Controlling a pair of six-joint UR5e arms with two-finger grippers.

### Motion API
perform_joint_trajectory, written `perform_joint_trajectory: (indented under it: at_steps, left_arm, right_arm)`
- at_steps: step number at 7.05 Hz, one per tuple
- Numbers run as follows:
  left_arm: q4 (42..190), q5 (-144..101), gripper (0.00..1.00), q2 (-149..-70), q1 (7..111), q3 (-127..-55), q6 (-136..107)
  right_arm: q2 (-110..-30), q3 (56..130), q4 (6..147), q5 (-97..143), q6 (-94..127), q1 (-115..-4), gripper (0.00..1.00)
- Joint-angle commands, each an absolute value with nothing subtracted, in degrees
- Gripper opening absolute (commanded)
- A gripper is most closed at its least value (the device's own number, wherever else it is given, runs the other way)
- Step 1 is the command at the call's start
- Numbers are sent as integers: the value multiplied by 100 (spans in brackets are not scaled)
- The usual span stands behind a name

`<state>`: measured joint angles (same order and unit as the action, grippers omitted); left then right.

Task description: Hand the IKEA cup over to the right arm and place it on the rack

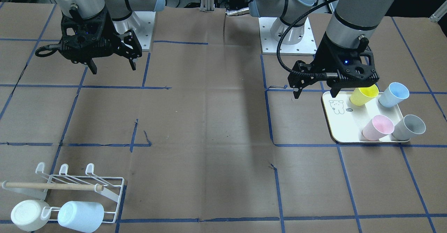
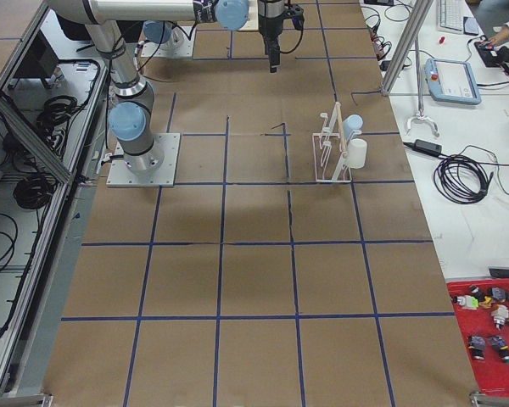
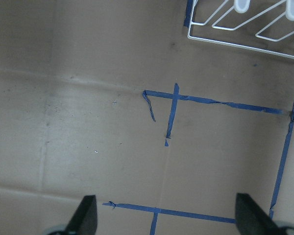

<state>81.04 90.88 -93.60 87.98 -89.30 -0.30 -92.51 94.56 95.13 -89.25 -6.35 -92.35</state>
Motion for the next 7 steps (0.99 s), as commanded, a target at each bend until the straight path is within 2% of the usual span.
perform_joint_trajectory:
  at_steps: [1, 7]
  left_arm:
    - [8104, 9088, 100, -9369, 8798, -8930, -35]
    - [8104, 9088, 100, -9360, 8798, -8930, -26]
  right_arm:
    - [-9255, 9474, 9492, -8921, -642, -9229, 100]
    - [-9272, 9483, 9439, -8921, -642, -9229, 100]
